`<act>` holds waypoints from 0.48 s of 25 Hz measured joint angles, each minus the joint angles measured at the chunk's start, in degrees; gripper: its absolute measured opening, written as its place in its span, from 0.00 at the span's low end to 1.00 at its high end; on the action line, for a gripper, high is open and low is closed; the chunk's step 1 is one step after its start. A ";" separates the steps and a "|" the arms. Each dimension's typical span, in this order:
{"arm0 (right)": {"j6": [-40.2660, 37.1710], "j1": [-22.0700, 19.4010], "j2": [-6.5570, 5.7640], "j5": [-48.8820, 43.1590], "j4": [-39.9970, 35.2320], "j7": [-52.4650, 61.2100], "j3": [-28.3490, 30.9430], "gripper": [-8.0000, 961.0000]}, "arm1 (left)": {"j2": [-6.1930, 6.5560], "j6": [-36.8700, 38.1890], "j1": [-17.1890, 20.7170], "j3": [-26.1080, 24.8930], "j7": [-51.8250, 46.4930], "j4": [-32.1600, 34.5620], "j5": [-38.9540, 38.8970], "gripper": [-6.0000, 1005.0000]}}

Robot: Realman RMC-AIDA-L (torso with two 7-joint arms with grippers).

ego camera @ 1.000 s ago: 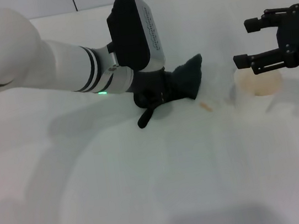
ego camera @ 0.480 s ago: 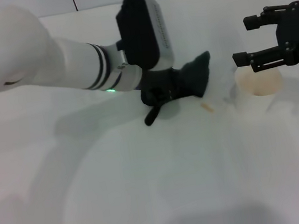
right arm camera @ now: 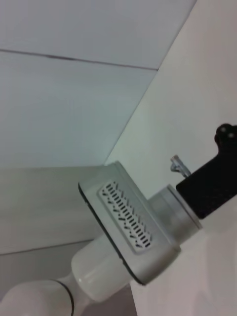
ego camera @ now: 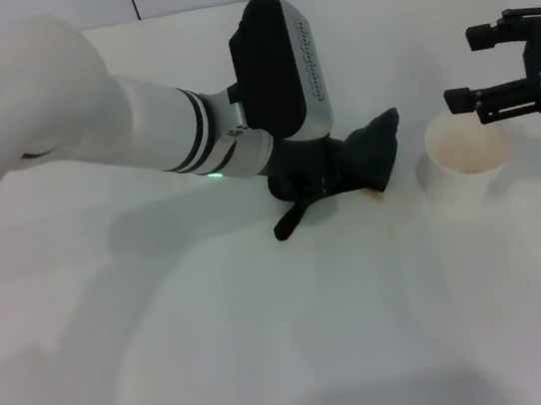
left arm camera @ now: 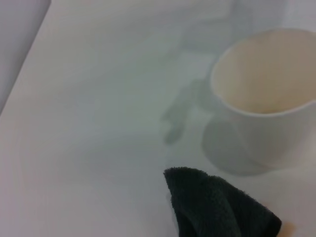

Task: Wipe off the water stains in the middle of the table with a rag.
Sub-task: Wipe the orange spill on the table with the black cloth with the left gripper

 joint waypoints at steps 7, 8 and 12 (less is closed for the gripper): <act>-0.66 -0.39 0.02 -0.54 0.19 0.03 0.90 0.89 | -0.03 1.29 0.50 0.13 -0.07 0.13 -0.44 0.09; -0.69 -0.40 0.04 -0.54 0.17 0.03 0.90 0.89 | -0.04 1.34 0.53 0.39 -0.07 0.14 -0.78 0.09; -1.08 -0.45 0.18 -0.54 -0.08 0.03 0.84 0.89 | -0.01 1.40 0.58 1.49 -0.07 0.18 -2.11 0.09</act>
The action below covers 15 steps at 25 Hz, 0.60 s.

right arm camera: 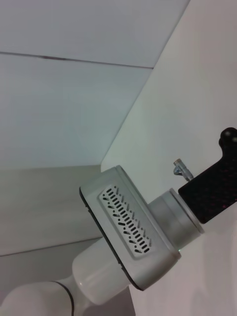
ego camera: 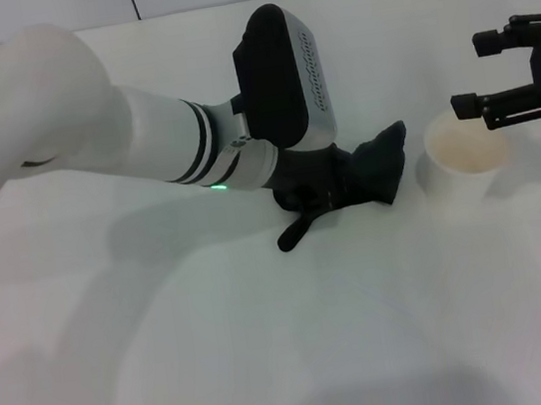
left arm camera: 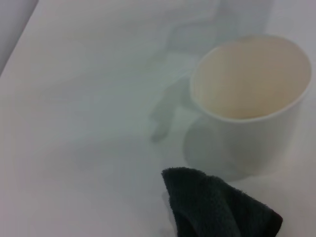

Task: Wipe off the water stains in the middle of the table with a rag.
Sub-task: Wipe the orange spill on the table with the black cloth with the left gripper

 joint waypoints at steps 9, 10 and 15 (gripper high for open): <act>-0.37 0.00 0.05 0.22 -0.23 0.00 0.06 0.89 | 0.00 0.07 0.04 1.34 0.00 0.00 -0.63 0.09; -0.37 0.00 0.05 0.23 -0.23 0.00 0.06 0.89 | -0.01 0.08 0.04 1.63 -0.01 0.01 -0.79 0.09; -0.32 0.10 0.09 0.35 -0.23 0.00 -0.15 0.89 | 0.06 1.90 0.14 1.88 -0.08 0.10 -0.93 0.09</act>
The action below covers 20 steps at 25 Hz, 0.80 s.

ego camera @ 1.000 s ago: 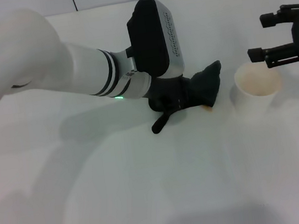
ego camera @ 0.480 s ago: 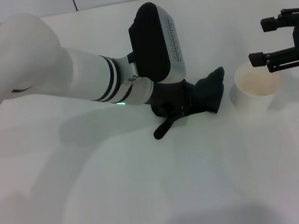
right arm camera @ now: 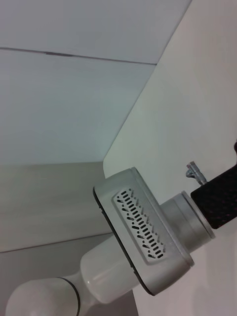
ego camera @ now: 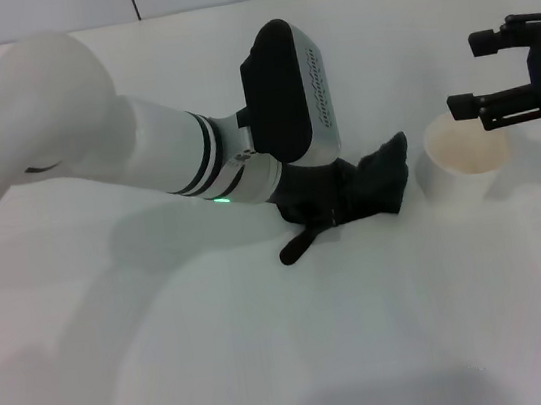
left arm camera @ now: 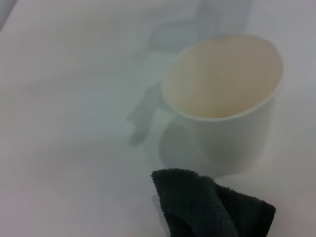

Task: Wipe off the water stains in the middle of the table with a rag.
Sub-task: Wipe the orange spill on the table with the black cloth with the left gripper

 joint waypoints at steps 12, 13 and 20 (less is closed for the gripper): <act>0.26 0.02 0.05 0.21 0.00 -0.09 -0.34 0.89 | 0.42 2.63 1.26 -0.66 0.01 3.21 0.25 0.09; 0.24 0.02 0.06 0.21 0.00 -0.09 -0.34 0.89 | 0.48 1.94 1.43 -1.05 0.02 3.24 0.43 0.09; 0.06 -0.26 0.05 0.21 0.01 -0.23 -0.30 0.89 | 0.85 1.26 1.94 -7.82 0.09 2.87 4.92 0.09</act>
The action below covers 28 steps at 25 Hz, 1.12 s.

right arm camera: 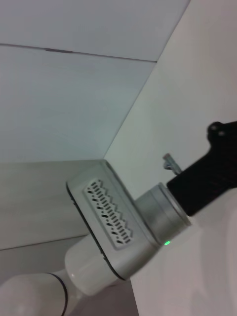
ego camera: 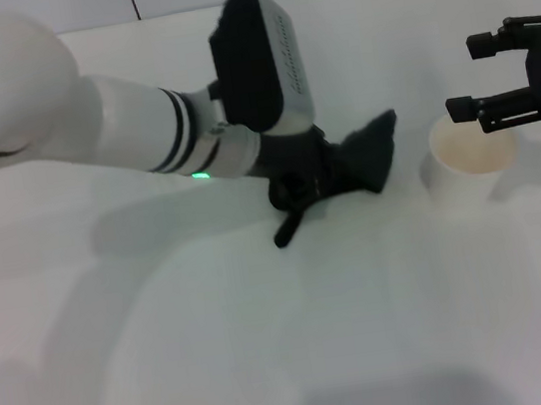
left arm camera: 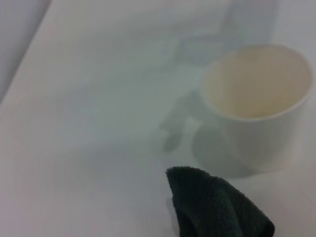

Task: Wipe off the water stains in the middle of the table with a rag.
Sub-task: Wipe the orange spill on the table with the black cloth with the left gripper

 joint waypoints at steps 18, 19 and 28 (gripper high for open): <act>-0.08 -0.04 0.08 -0.02 0.00 -0.04 -0.24 0.89 | -0.21 -1.21 0.57 -4.09 0.00 0.21 3.30 0.09; -0.08 -0.10 0.08 -0.02 0.00 -0.04 -0.23 0.89 | -0.24 -1.23 0.96 -4.09 -0.03 0.44 3.12 0.09; -0.42 -0.39 0.09 0.07 0.25 -0.31 -0.15 0.89 | 0.17 -0.68 9.15 -4.50 -2.20 8.53 3.33 0.09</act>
